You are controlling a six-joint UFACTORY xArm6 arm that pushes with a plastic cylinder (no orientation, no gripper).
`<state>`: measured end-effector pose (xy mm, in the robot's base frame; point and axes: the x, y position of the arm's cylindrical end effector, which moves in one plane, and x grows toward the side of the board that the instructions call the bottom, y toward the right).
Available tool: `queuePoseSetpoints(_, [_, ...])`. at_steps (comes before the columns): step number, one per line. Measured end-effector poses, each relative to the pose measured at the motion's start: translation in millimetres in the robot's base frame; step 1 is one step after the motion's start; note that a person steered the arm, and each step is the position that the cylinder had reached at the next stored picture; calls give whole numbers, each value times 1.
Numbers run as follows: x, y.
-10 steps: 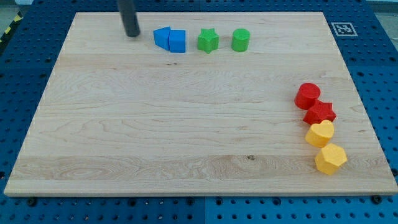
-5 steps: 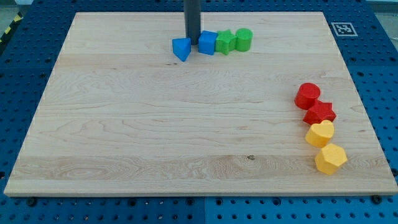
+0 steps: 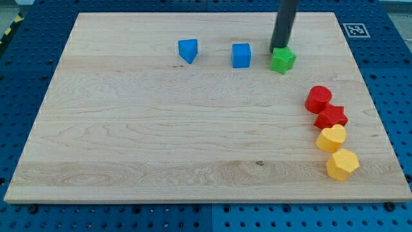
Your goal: Slide the green star closer to red circle
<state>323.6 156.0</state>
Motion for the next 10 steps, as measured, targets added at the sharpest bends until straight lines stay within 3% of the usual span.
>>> queuePoseSetpoints(2, [13, 10])
queuePoseSetpoints(5, [59, -76])
queuePoseSetpoints(6, [76, -81])
queuePoseSetpoints(10, [69, 0])
